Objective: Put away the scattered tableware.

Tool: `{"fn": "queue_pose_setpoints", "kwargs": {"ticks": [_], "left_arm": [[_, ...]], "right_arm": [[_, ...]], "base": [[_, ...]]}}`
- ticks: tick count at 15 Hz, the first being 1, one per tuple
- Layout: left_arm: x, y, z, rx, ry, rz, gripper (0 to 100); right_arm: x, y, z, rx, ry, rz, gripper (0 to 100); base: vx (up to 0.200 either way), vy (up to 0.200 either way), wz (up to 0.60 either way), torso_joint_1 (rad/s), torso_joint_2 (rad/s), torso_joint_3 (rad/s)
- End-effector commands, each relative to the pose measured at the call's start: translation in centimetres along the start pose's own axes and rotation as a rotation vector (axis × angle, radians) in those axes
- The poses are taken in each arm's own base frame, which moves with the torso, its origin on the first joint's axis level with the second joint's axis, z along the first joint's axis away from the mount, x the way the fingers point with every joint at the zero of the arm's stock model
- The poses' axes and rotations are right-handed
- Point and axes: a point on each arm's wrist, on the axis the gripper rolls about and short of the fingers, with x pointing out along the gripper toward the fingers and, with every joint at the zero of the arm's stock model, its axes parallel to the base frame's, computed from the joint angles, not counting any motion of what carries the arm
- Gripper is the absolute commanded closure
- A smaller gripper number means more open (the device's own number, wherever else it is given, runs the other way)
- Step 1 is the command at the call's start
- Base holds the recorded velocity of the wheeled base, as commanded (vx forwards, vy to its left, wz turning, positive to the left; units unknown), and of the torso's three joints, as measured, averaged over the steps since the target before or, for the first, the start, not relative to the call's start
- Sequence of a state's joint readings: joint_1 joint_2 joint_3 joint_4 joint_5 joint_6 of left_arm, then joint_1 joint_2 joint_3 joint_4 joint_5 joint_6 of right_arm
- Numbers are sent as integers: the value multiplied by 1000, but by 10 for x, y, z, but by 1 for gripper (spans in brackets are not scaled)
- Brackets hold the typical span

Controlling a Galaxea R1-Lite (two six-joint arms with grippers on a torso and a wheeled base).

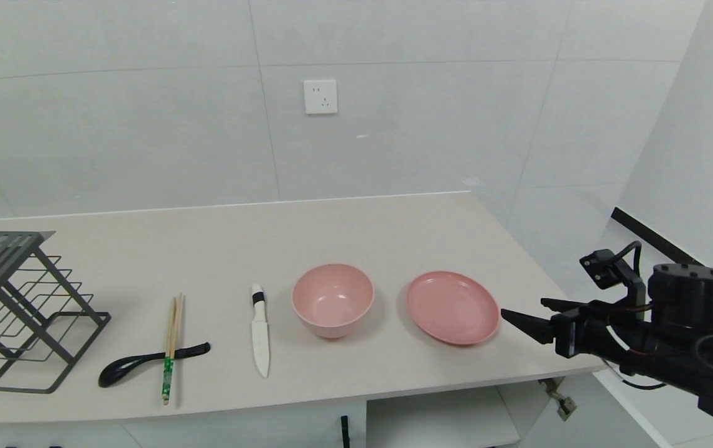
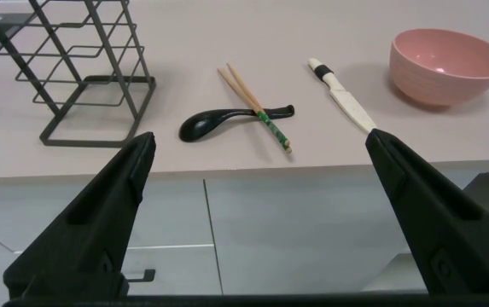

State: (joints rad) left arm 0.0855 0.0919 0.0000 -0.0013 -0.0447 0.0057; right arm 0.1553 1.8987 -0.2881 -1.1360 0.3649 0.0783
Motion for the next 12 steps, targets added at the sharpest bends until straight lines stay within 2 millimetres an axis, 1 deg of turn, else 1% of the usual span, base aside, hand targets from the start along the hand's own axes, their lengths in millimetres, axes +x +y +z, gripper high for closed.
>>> {"fn": "queue_pose_setpoints", "kwargs": {"ticks": [1, 3, 4, 5, 6, 8, 12], "left_arm": [[0, 0, 0, 0, 1, 1, 0], [0, 0, 0, 0, 1, 1, 0], [0, 0, 0, 0, 1, 1, 0], [0, 0, 0, 0, 1, 1, 0], [0, 0, 0, 0, 1, 1, 0], [0, 0, 0, 0, 1, 1, 0], [0, 0, 0, 0, 1, 1, 0]], "right_arm": [[18, -6, -6, 10, 37, -1, 0], [30, -11, -10, 17, 53, -20, 0], [43, -17, -13, 22, 61, -50, 0], [50, -20, -16, 22, 65, -60, 0], [54, -21, -16, 15, 51, -59, 0], [59, -17, -17, -4, 40, -40, 0], [63, -15, -17, -11, 29, -44, 0]], "base": [[0, 0, 0, 0, 0, 0], [0, 0, 0, 0, 0, 0], [0, 0, 0, 0, 0, 0], [0, 0, 0, 0, 0, 0], [0, 0, 0, 0, 0, 0], [0, 0, 0, 0, 0, 0], [0, 0, 0, 0, 0, 0]]}}
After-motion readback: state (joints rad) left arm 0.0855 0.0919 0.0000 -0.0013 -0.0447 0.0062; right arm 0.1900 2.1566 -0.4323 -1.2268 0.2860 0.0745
